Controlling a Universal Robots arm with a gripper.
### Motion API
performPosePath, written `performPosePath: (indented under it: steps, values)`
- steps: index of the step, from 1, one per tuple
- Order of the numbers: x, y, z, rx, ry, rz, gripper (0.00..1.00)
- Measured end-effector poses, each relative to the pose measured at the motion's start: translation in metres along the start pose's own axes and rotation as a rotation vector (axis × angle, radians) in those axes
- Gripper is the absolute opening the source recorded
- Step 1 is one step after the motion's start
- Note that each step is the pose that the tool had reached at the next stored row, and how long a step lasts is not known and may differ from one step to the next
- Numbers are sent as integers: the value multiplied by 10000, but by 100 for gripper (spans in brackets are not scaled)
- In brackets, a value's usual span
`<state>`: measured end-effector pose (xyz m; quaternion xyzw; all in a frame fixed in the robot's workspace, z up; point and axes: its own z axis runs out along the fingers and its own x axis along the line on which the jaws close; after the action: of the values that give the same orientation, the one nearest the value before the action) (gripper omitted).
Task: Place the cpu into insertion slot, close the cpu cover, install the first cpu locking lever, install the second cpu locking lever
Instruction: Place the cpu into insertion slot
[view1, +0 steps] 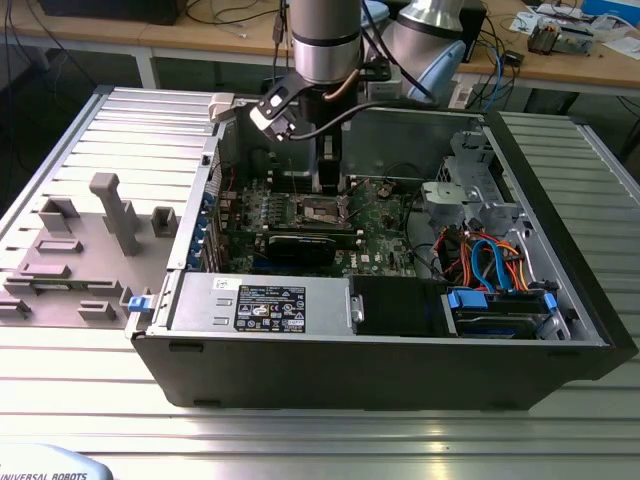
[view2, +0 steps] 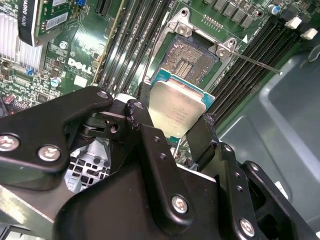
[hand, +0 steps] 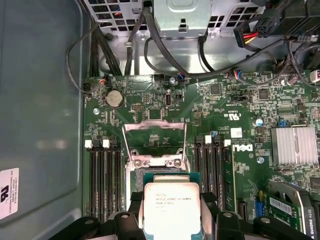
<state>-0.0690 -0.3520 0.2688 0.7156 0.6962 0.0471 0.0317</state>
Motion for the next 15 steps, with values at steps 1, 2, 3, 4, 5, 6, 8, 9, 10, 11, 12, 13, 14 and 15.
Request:
performPosePath:
  steps: [1,2,3,4,5,6,8,9,10,11,12,13,14,15]
  values:
    - [0,-2,9,0,0,-2,54]
    - [1,-3,17,0,0,-4,54]
    - [1,-4,29,1,0,-6,54]
    - [1,-5,36,0,1,-7,54]
    - [1,-6,39,1,-1,-6,54]
    - [0,-6,39,2,-2,-7,54]
    - [1,-6,44,0,1,-7,54]
    - [1,-7,51,-14,3,-10,54]
    - [0,-10,63,-49,4,-24,54]
    - [1,-12,73,-67,6,-32,54]
    - [3,-15,83,-72,6,-35,54]
    - [7,-18,105,-74,15,-37,54]
    - [7,-21,123,-73,30,-38,54]
    - [7,-24,138,-72,40,-37,54]
